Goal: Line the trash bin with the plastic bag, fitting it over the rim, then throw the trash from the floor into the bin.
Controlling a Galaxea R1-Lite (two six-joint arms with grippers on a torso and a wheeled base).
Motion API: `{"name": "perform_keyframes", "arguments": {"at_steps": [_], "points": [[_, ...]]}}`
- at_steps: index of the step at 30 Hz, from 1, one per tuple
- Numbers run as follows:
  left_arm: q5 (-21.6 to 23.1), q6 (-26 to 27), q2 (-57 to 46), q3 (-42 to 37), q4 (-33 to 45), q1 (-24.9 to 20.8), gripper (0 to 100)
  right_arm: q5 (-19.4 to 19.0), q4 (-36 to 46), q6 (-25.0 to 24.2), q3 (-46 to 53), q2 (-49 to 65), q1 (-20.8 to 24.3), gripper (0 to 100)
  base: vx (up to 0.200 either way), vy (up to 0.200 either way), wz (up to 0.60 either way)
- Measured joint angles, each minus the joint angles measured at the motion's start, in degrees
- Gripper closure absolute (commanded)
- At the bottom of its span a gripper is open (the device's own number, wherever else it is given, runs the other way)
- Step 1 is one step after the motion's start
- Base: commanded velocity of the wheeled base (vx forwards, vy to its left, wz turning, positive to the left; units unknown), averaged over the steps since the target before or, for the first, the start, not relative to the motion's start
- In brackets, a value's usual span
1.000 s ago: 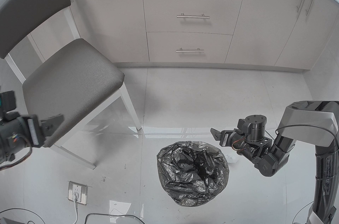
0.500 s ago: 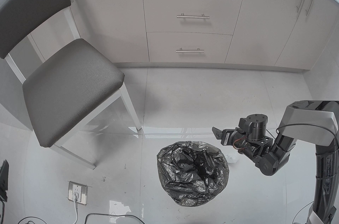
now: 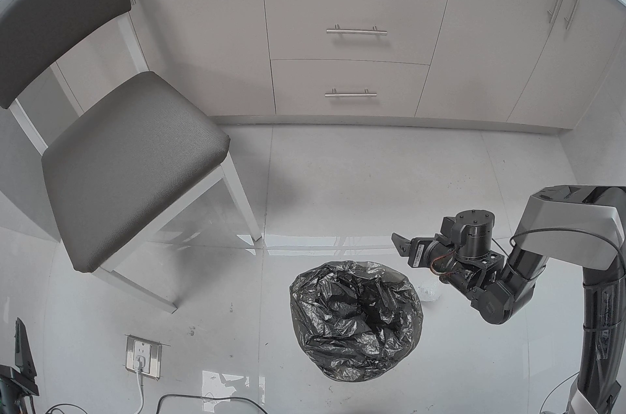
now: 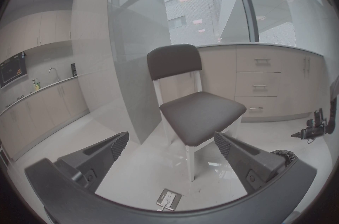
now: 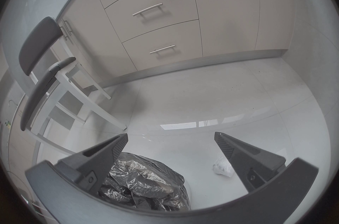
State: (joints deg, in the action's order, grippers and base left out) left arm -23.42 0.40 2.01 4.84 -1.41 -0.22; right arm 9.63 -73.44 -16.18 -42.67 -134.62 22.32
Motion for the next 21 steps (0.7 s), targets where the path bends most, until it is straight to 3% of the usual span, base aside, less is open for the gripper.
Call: {"name": "perform_keyframes", "arguments": {"at_steps": [4, 8, 11, 16, 21], "points": [[7.02, 1.07, -0.80, -2.67, -2.38, 0.22, 0, 0.09, -0.49, 0.83, -0.46, 0.00, -0.13, 0, 0.000, 0.000, 0.00], [15.87, 0.38, -1.19, -3.57, -0.52, 0.32, 0, 0.20, -0.68, 4.77, -2.06, 0.15, -0.85, 0, 0.000, 0.000, 0.00], [19.65, -0.48, -1.30, -3.61, 1.51, 0.33, 0, 0.30, 0.00, 6.94, -4.79, 0.67, -1.66, 0, 0.000, 0.000, 0.00], [20.44, -0.16, -1.39, -3.30, 2.69, 0.38, 0, 1.12, 6.85, 8.52, -11.28, 1.68, -3.08, 0, 0.000, 0.000, 0.00], [16.34, -0.89, -1.39, -3.22, 2.76, 0.38, 0, 2.44, 14.97, 9.12, -21.39, 1.51, -4.69, 0, 0.000, 0.000, 0.00]]}}
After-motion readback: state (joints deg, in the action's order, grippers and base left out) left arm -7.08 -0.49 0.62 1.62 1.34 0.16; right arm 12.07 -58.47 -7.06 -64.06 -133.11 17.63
